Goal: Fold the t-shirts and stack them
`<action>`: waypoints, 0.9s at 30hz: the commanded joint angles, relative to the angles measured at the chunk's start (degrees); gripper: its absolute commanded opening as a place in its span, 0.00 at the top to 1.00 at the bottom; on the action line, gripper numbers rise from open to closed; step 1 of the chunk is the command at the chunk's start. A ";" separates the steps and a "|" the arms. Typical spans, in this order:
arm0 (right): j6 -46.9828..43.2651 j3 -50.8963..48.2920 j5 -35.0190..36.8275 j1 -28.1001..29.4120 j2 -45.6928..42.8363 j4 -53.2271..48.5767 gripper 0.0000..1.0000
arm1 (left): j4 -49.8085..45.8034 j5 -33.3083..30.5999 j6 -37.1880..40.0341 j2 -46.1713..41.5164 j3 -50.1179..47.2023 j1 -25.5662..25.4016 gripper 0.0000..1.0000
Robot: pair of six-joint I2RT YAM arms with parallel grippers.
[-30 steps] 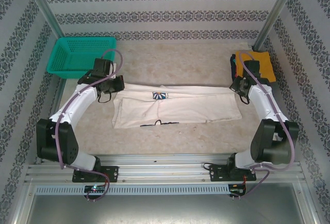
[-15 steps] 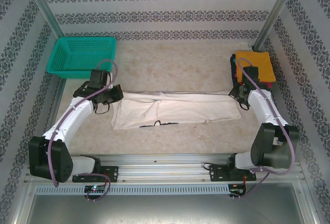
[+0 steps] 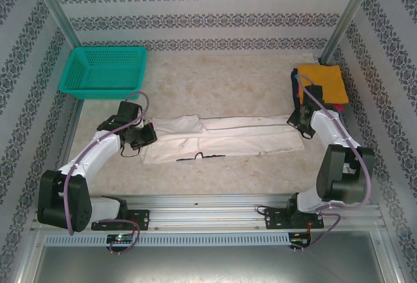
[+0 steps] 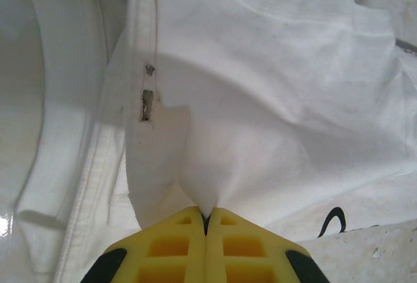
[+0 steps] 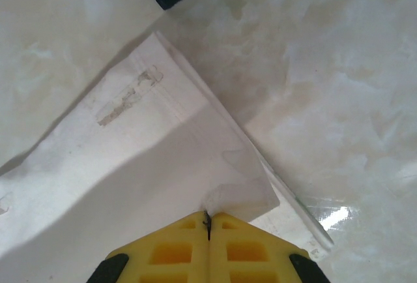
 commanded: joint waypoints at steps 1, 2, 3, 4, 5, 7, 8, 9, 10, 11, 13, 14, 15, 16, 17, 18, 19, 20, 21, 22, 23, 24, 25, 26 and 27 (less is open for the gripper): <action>-0.16 -0.71 -0.63 -0.35 1.93 0.80 1.00 | 0.81 1.16 -1.38 1.35 -1.37 -0.38 1.00; -0.09 -0.55 -0.75 -0.31 2.30 0.89 1.00 | 1.05 1.40 -1.38 1.82 -1.66 -0.45 1.00; -0.01 -0.40 -1.00 -0.31 2.90 0.89 1.00 | 1.21 1.56 -1.46 2.32 -2.00 -0.45 1.00; 0.09 -0.19 -1.18 -0.29 3.32 0.73 1.00 | 1.27 1.58 -1.55 2.78 -2.28 -0.38 1.00; 0.17 0.14 -1.47 -0.23 3.43 0.57 1.00 | 1.34 1.57 -1.56 3.22 -2.25 -0.43 1.00; 0.34 0.90 -2.01 -0.19 3.12 0.45 1.00 | 1.00 1.68 -1.40 3.42 -0.84 -0.39 1.00; 0.41 1.28 -2.13 -0.12 2.68 0.32 1.00 | 0.64 1.90 -1.31 3.20 0.21 -0.37 1.00; 0.36 1.56 -2.28 -0.11 2.32 0.19 1.00 | 0.52 1.98 -1.17 2.93 1.41 -0.37 1.00; 0.36 2.23 -2.40 -0.09 1.78 -0.12 1.00 | 0.13 2.09 -1.04 2.57 2.71 -0.40 1.00; 0.30 2.74 -2.63 -0.06 1.41 -0.37 1.00 | -0.59 2.10 -0.74 2.37 4.34 -0.38 1.00; -0.03 3.96 -2.58 -0.10 0.46 -1.02 1.00 | -2.55 2.26 -0.27 2.15 7.31 -0.43 1.00; -0.24 4.44 -2.36 -0.06 0.02 -1.30 1.00 | -3.45 2.64 -0.14 1.92 8.54 -0.41 1.00; -0.38 4.84 -2.18 -0.10 -0.32 -1.56 1.00 | -4.17 3.15 -0.06 1.62 9.24 -0.38 1.00; -0.67 5.18 -2.01 -0.07 -0.64 -1.79 1.00 | -4.80 3.60 -0.06 0.96 9.63 -0.51 1.00; -0.78 5.28 -1.93 -0.08 -0.89 -1.92 1.00 | -5.48 3.85 -0.14 0.25 9.81 -0.52 1.00; -0.95 5.45 -1.94 -0.06 -0.99 -2.14 1.00 | -6.12 4.04 -0.27 -0.36 9.70 -0.50 1.00; -0.88 5.48 -1.80 -0.10 -1.12 -2.27 1.00 | -7.12 4.20 -0.41 -1.11 9.63 -0.50 1.00; -1.04 5.36 -1.80 -0.10 -1.07 -2.28 1.00 | -8.10 4.23 -0.50 -1.82 9.46 -0.46 1.00; -1.01 5.29 -1.79 -0.13 -1.11 -2.28 1.00 | -8.82 4.37 -0.55 -2.41 9.28 -0.49 1.00; -1.02 5.24 -1.65 -0.08 -0.98 -2.28 1.00 | -9.62 4.50 -0.63 -2.98 9.06 -0.41 1.00; -1.04 5.19 -1.47 -0.10 -0.83 -2.28 1.00 | -10.23 4.86 -0.64 -3.53 8.76 -0.47 1.00; -1.09 5.16 -1.39 -0.10 -0.77 -2.19 1.00 | -10.58 5.17 -0.68 -3.93 8.53 -0.52 1.00; -1.08 5.06 -1.33 -0.10 -0.57 -2.23 1.00 | -10.95 5.40 -0.76 -4.24 8.03 -0.50 1.00; -1.20 5.06 -1.17 -0.09 -0.45 -2.06 1.00 | -11.09 5.63 -0.72 -4.33 7.47 -0.49 1.00; -1.14 4.95 -1.24 -0.11 -0.31 -1.94 1.00 | -10.92 5.56 -0.68 -4.28 6.90 -0.45 1.00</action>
